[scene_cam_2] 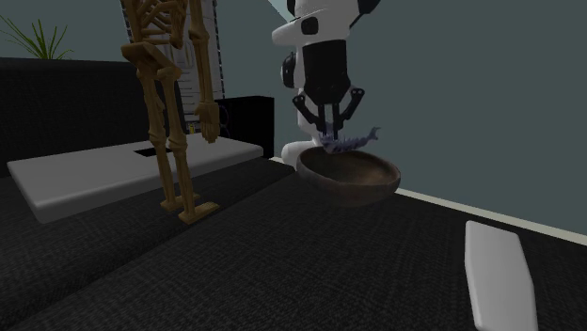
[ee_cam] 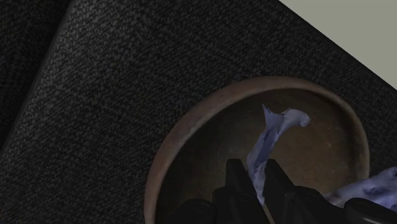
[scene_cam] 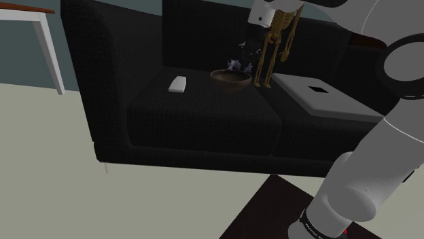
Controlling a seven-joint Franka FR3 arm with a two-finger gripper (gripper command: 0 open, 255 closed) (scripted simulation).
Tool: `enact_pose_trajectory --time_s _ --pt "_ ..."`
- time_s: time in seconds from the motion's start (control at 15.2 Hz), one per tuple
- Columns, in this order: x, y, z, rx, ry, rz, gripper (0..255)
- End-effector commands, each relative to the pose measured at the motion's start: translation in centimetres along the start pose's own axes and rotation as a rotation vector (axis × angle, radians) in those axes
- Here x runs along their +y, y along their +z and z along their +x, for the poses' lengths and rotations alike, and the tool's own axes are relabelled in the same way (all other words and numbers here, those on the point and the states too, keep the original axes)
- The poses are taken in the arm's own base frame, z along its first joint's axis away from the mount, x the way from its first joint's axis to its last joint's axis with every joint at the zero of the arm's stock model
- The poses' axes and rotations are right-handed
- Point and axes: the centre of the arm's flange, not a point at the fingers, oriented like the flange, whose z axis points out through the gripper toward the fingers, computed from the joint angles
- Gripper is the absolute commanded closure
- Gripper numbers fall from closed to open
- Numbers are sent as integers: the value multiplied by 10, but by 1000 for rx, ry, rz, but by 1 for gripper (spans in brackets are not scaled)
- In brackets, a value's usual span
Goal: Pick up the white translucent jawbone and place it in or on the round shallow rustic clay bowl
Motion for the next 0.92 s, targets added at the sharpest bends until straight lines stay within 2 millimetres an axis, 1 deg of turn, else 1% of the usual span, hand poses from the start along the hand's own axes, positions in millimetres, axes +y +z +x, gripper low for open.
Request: enact_pose_trajectory --time_s 0.0,0.2,0.26,0.59,0.79,0.86 --pt "0 0 0 0 0 0 255" --pt "0 0 0 0 0 0 255" --pt "0 0 0 0 0 0 0" --pt "0 0 0 0 0 0 0" --pt "0 -39 0 0 0 0 0" --pt "0 -50 0 0 0 0 0"
